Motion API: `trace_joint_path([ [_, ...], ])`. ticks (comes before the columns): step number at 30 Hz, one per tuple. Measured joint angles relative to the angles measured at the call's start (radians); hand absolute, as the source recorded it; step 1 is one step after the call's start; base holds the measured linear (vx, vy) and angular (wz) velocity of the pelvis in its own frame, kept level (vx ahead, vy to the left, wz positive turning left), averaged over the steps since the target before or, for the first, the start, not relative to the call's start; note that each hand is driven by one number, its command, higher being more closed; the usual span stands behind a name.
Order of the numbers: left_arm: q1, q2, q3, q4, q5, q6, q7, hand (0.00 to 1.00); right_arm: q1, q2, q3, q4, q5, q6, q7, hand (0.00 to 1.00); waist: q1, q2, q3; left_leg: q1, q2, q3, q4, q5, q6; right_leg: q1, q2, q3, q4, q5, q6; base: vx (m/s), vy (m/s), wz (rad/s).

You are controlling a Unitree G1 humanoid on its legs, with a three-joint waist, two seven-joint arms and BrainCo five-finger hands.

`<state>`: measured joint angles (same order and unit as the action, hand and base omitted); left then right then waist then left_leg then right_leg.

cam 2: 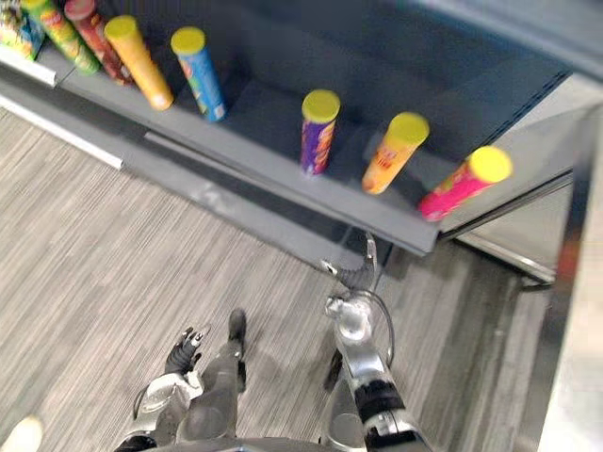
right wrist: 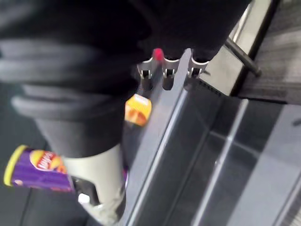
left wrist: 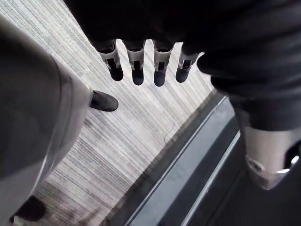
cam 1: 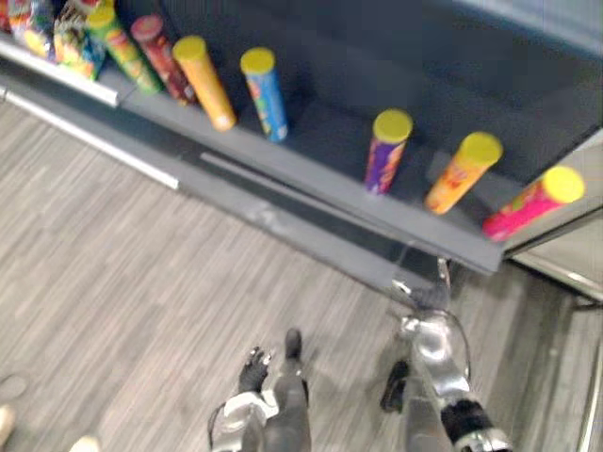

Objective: Put the gum and the chips on the shelf.

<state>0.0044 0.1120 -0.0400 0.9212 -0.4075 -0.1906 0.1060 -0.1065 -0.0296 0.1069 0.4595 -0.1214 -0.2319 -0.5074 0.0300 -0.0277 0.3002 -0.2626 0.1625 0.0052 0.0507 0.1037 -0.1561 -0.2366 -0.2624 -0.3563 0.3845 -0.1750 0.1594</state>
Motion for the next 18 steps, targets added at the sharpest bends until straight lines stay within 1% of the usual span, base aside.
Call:
trace_joint_path([
  [1,0.001,0.001,0.0,0.007,0.003,0.003,0.001,0.0,0.02,-0.004,0.0,-0.008,-0.002,0.0,0.014,0.0,-0.001,-0.006,-0.012,0.011,0.002,0.006,-0.002,-0.005,-0.001,0.009,0.005,0.004,-0.01,0.005,0.004,0.17,-0.037,-0.22],
  [2,0.004,0.001,0.004,0.033,0.025,0.007,0.002,0.0,0.059,-0.013,0.002,-0.023,-0.019,-0.003,0.036,0.0,-0.002,-0.009,-0.034,0.034,0.007,0.014,-0.01,-0.006,0.003,0.034,0.015,0.01,-0.038,0.016,-0.001,0.18,-0.036,-0.28],
  [3,0.017,0.001,0.01,0.044,0.036,0.012,0.003,0.0,0.089,-0.024,0.006,-0.023,-0.036,-0.011,0.06,0.0,-0.006,-0.008,-0.055,0.062,0.009,0.026,-0.022,-0.007,0.003,0.057,0.022,0.017,-0.064,0.025,-0.001,0.24,-0.031,-0.34],
  [5,0.043,0.0,0.014,0.062,0.039,0.02,0.006,0.0,0.141,-0.032,0.02,-0.018,-0.043,-0.021,0.095,0.0,-0.017,-0.001,-0.095,0.116,0.011,0.053,-0.055,-0.01,0.003,0.098,0.032,0.033,-0.106,0.04,0.002,0.23,-0.013,-0.29],
  [8,0.075,-0.006,0.033,0.077,0.04,0.028,0.005,0.0,0.193,-0.027,0.012,0.025,-0.054,-0.023,0.142,0.0,-0.032,0.005,-0.136,0.176,0.012,0.079,-0.09,-0.012,0.001,0.144,0.041,0.043,-0.153,0.052,0.009,0.14,0.005,-0.23],
  [9,0.084,-0.01,0.043,0.083,0.04,0.029,0.005,0.0,0.22,-0.024,-0.01,0.07,-0.028,-0.022,0.185,0.0,-0.035,0.004,-0.149,0.204,0.013,0.096,-0.103,-0.014,0.0,0.167,0.045,0.049,-0.169,0.054,0.011,0.1,0.008,-0.18],
  [10,0.085,-0.011,0.052,0.095,0.047,0.031,0.003,0.0,0.242,-0.02,-0.035,0.115,0.026,-0.017,0.229,0.0,-0.033,0.004,-0.158,0.221,0.015,0.099,-0.104,-0.024,0.0,0.186,0.048,0.052,-0.18,0.055,0.012,0.1,0.01,-0.19],
  [11,0.092,-0.011,0.069,0.108,0.073,0.043,-0.003,0.0,0.269,-0.019,-0.068,0.183,0.125,0.006,0.299,0.0,-0.034,0.001,-0.172,0.24,0.015,0.103,-0.107,-0.029,-0.002,0.206,0.051,0.056,-0.193,0.056,0.014,0.11,0.011,-0.17],
  [12,0.106,-0.011,0.084,0.111,0.078,0.05,-0.009,0.0,0.285,-0.022,-0.099,0.26,0.2,0.023,0.357,0.0,-0.037,0.0,-0.178,0.262,0.015,0.113,-0.116,-0.032,-0.002,0.223,0.053,0.061,-0.202,0.057,0.015,0.09,0.01,-0.16],
  [13,0.114,-0.014,0.096,0.113,0.078,0.051,-0.018,0.0,0.291,-0.028,-0.12,0.317,0.244,0.039,0.397,0.0,-0.039,0.0,-0.182,0.277,0.015,0.12,-0.121,-0.033,-0.002,0.235,0.054,0.063,-0.209,0.058,0.016,0.09,0.016,-0.14],
  [14,0.119,-0.021,0.121,0.114,0.078,0.059,-0.033,0.0,0.302,-0.033,-0.161,0.413,0.304,0.065,0.454,0.0,-0.042,0.0,-0.183,0.295,0.015,0.122,-0.122,-0.037,-0.004,0.249,0.054,0.068,-0.212,0.058,0.017,0.04,0.015,-0.16],
  [15,0.121,-0.022,0.135,0.114,0.078,0.062,-0.039,0.0,0.295,-0.033,-0.202,0.435,0.33,0.072,0.476,0.0,-0.042,0.001,-0.183,0.304,0.015,0.126,-0.122,-0.038,-0.005,0.254,0.055,0.074,-0.212,0.06,0.016,0.05,0.022,-0.14],
  [16,0.127,-0.028,0.159,0.119,0.086,0.069,-0.058,0.0,0.277,-0.056,-0.276,0.547,0.352,0.1,0.536,0.0,-0.056,0.002,-0.184,0.331,0.014,0.127,-0.122,-0.042,-0.005,0.284,0.055,0.075,-0.224,0.064,0.017,0.01,0.017,-0.09],
  [18,0.128,-0.03,0.168,0.122,0.107,0.069,-0.074,0.0,0.277,-0.062,-0.346,0.63,0.366,0.122,0.565,0.0,-0.054,0.005,-0.185,0.351,0.015,0.127,-0.122,-0.046,-0.005,0.307,0.056,0.073,-0.229,0.065,0.018,0.0,0.0,0.0],
])
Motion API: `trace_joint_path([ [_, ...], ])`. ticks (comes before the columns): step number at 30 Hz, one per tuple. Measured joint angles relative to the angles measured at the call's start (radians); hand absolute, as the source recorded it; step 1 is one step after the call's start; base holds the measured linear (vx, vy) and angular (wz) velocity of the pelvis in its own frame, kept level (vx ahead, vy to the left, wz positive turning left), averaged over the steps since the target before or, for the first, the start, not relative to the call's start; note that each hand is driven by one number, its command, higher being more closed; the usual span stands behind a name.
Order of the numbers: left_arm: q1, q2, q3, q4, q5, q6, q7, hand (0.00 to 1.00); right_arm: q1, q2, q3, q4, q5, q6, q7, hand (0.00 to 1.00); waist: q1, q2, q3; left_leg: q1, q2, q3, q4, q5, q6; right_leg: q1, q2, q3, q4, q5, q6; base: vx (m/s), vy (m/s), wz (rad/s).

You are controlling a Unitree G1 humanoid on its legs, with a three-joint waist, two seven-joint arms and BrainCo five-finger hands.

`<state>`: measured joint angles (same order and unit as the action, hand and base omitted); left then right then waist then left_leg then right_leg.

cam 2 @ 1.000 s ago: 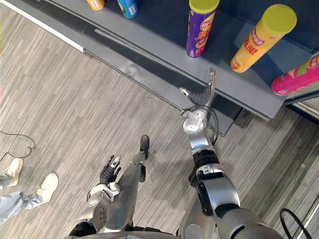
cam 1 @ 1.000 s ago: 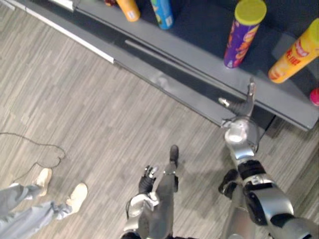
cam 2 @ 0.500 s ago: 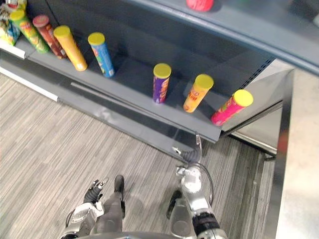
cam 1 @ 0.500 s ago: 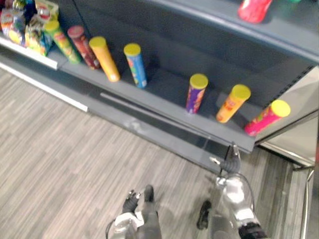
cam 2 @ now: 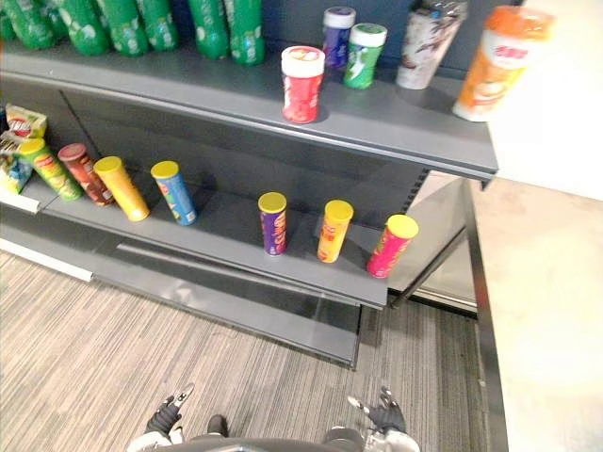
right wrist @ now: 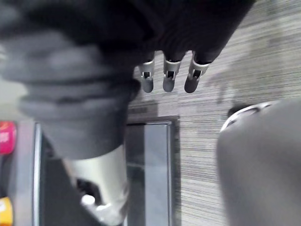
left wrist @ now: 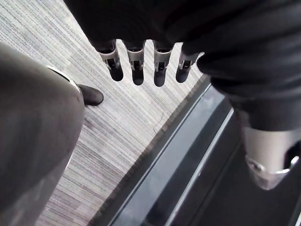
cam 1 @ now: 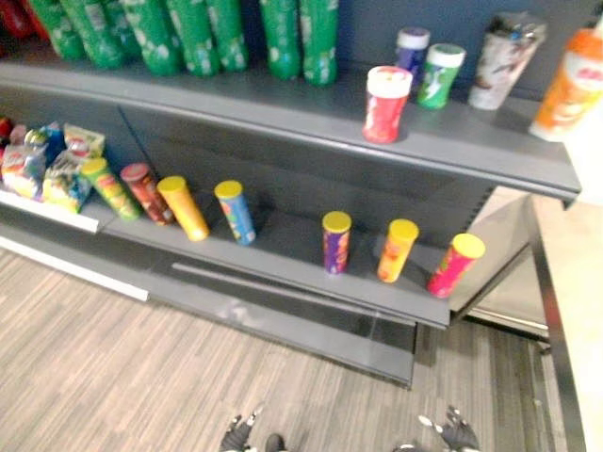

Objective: Put the gum and the chips on the shelf.

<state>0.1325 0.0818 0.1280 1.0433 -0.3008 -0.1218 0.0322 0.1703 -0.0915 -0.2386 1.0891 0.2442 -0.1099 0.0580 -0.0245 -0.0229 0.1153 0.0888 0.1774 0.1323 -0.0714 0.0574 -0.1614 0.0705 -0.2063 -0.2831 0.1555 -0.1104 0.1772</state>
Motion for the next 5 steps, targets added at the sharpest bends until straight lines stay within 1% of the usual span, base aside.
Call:
trace_joint_path([
  [1,0.005,-0.002,0.006,0.001,0.013,0.001,-0.015,0.0,0.001,0.001,-0.112,0.096,0.0,0.038,0.013,0.0,0.001,0.01,-0.006,0.017,0.0,-0.001,-0.001,-0.003,0.001,0.021,0.0,-0.002,-0.006,0.0,0.001,0.0,0.0,0.0],
  [2,0.01,-0.004,0.01,0.0,0.02,0.001,-0.02,0.0,0.001,0.002,-0.156,0.122,-0.003,0.056,0.014,0.0,0.0,0.009,-0.009,0.024,0.0,-0.002,-0.002,-0.004,0.001,0.029,0.0,-0.004,-0.009,0.0,0.001,0.0,0.0,0.0],
  [3,0.011,-0.005,0.016,0.0,0.045,0.002,-0.031,0.0,0.012,0.006,-0.221,0.143,-0.009,0.083,0.011,0.0,-0.001,0.013,-0.01,0.034,0.0,-0.002,-0.006,-0.006,0.0,0.04,0.001,-0.005,-0.016,0.001,0.002,-0.04,0.011,-0.01],
  [4,0.012,-0.006,0.016,0.001,0.058,0.006,-0.042,0.0,0.031,0.013,-0.262,0.143,-0.029,0.102,0.005,0.0,-0.002,0.026,-0.012,0.037,-0.001,-0.004,-0.014,-0.007,-0.001,0.04,0.0,-0.006,-0.016,0.002,0.004,-0.06,0.01,0.0],
  [5,0.012,-0.006,0.018,0.0,0.071,0.009,-0.045,0.0,0.038,0.018,-0.278,0.143,-0.041,0.112,0.0,0.0,-0.002,0.024,-0.014,0.037,-0.002,-0.006,-0.016,-0.006,0.0,0.039,0.0,-0.007,-0.017,0.002,0.004,-0.05,0.008,0.02],
])
